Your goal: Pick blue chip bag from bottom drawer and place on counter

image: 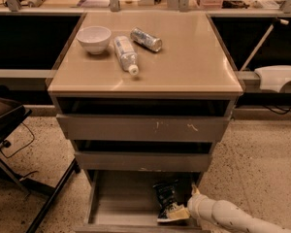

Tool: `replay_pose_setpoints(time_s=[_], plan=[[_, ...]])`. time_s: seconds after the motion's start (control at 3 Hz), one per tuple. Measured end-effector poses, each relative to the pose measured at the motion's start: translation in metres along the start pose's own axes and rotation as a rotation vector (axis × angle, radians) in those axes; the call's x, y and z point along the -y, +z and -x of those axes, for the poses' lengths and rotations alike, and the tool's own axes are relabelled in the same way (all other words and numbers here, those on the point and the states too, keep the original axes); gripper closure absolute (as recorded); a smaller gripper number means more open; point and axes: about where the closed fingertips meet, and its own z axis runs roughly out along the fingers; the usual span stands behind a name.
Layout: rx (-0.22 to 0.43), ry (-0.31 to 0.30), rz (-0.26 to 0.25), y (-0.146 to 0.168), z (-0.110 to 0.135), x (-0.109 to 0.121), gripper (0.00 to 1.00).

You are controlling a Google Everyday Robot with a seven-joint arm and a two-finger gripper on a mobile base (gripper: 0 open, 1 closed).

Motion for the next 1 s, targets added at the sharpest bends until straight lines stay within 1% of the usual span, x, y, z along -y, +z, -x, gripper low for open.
replay_pose_setpoints(time_s=[0.33,0.67,1.0], plan=[[0.024,0.003,-0.07,0.002,0.006,0.017,0.0],[0.02,0.027,-0.042,0.016,0.003,0.014,0.0],[0.021,0.13,0.026,0.06,-0.006,0.009,0.0]])
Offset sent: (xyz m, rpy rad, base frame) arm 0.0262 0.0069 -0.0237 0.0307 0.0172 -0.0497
